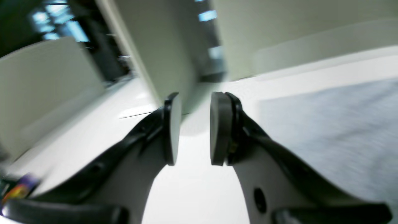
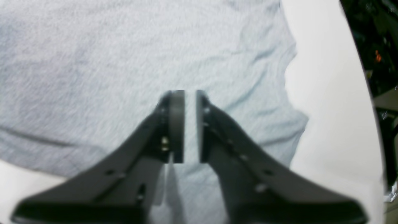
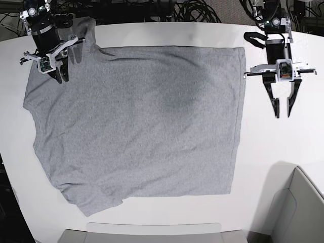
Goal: Fold the T-shirt properly
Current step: 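Lower both grippers onto the shirt's shoulder corners and close them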
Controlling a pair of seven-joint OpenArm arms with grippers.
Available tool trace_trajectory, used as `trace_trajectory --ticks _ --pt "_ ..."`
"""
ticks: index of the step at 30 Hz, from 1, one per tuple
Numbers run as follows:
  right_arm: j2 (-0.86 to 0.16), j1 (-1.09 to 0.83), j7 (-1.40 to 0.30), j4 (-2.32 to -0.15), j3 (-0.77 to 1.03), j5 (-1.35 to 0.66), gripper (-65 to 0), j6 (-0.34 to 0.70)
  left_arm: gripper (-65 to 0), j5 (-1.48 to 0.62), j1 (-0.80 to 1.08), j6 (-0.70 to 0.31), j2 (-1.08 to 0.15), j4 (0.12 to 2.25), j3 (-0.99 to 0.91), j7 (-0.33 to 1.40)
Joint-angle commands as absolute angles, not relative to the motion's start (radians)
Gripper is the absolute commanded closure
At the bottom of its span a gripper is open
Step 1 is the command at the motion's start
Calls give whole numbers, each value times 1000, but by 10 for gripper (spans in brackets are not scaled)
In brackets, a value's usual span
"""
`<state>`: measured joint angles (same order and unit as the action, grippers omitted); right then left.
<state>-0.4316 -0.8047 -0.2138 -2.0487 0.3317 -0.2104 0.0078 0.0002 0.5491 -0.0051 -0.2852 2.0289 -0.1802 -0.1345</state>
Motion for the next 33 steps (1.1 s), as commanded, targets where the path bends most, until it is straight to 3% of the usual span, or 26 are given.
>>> trace_trajectory --ticks 1,9,12,17,20,22,26,29,33 --pt "-433 -828 -193 -2066 331 -213 -142 5 -173 1 552 5 -326 2049 -159 -168" --pt "-291 -823 -217 -2063 460 -476 -156 7 -173 1 549 5 -351 2048 -70 -120" --pt "-223 -728 -366 -2063 593 -588 -157 7 -173 1 542 5 -351 2048 -31 -79" --pt "-211 -654 -545 -2064 697 -590 -160 24 -174 1 541 5 -351 2048 2 -74" --pt "-205 -682 -576 -2064 733 -621 -160 165 -174 1 549 5 -351 2048 4 -74" --pt "-194 -716 -619 -2066 812 -751 -160 263 -175 1 550 5 -351 2048 8 -73" --pt "-145 -762 -796 -2051 1104 -1017 -160 464 -175 1 618 7 -352 2048 24 -73" --pt "-137 -733 -894 -1997 1280 -989 -160 595 -175 1 651 7 -352 2048 31 -73" --pt "-202 -720 -918 -1810 1260 -957 -160 642 -175 1 651 7 -352 2048 85 -73"
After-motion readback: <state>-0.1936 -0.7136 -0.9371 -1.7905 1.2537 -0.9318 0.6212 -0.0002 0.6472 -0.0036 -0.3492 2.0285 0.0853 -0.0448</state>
